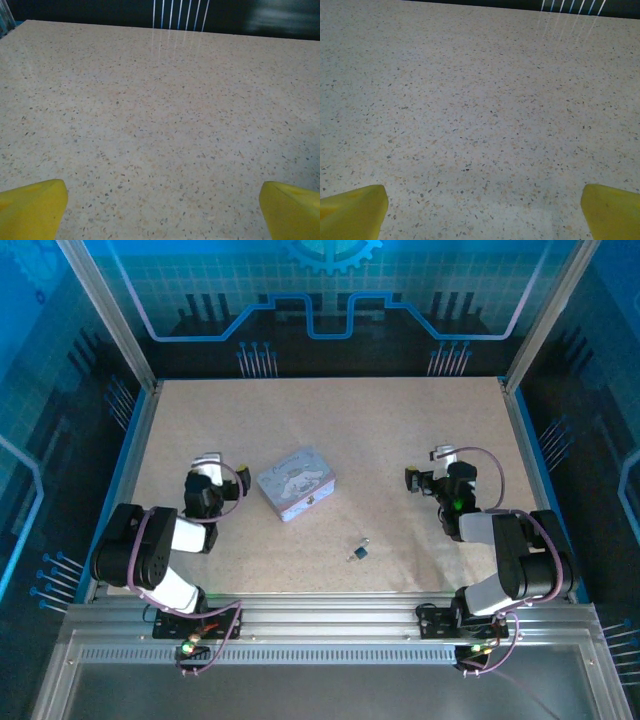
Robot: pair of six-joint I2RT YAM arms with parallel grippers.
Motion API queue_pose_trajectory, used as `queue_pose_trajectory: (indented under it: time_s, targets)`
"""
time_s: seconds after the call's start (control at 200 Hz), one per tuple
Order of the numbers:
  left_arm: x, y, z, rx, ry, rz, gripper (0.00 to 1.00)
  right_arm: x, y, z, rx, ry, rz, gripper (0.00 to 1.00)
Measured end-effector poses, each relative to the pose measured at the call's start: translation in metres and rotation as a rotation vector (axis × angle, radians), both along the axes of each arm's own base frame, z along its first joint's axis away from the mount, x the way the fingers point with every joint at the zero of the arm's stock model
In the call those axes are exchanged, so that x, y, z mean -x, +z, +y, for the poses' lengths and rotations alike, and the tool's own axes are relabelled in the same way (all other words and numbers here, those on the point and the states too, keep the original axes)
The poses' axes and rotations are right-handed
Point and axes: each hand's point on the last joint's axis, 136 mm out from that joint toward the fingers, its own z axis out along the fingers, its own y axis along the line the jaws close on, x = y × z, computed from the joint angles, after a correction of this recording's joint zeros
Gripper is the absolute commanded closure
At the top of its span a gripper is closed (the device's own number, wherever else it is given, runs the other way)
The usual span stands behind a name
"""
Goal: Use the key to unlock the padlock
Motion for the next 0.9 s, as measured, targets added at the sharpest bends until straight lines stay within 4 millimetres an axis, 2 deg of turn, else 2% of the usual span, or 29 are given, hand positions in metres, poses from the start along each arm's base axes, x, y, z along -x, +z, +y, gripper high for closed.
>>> queue_pose_trajectory:
  time_s: [0.15, 0.405, 0.9]
  targets:
    - [-0.013, 0.011, 0.000, 0.000, 0.001, -0.014, 0.01, 0.000, 0.000, 0.000, 0.000, 0.000, -0.001, 0.00]
    - [-0.011, 0.003, 0.000, 0.000, 0.001, 0.020, 0.01, -0.001, 0.001, 0.000, 0.000, 0.000, -0.003, 0.00]
    - [-0.011, 0.003, 0.000, 0.000, 0.001, 0.021, 0.01, -0.002, 0.002, 0.000, 0.000, 0.000, -0.005, 0.00]
